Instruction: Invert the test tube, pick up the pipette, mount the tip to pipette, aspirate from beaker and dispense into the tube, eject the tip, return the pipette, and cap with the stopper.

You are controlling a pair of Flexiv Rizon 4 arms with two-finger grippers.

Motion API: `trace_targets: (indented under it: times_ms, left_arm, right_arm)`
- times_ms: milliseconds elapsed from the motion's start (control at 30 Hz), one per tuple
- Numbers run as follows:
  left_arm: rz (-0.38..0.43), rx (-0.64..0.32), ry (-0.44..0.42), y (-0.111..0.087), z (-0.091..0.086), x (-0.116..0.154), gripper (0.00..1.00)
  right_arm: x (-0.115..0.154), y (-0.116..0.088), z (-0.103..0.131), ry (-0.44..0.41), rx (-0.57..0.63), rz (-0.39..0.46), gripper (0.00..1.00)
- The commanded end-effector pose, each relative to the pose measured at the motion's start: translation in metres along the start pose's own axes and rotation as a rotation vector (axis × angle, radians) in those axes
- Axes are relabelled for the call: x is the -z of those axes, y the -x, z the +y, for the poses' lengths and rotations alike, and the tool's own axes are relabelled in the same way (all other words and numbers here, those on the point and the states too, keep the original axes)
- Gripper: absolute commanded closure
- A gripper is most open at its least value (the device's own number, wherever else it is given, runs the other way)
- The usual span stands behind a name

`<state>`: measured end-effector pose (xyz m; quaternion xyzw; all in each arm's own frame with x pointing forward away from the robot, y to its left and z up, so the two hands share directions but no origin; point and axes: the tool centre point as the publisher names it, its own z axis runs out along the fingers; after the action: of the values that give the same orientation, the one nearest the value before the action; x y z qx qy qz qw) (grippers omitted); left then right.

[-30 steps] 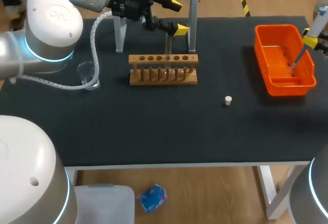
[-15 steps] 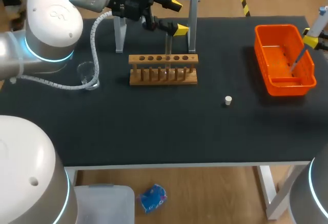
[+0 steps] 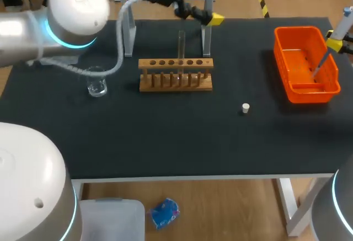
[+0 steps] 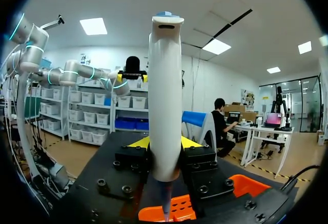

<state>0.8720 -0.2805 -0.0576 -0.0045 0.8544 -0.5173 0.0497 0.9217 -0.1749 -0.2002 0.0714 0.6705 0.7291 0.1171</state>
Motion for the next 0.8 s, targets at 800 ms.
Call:
trace_targets:
  times_ms: [800]
  left_arm:
    - [0.135,-0.095,-0.035,0.02,-0.05,-0.085,0.0]
  right_arm:
    - [0.001,0.001,0.0,-0.004,0.002,0.004,1.0]
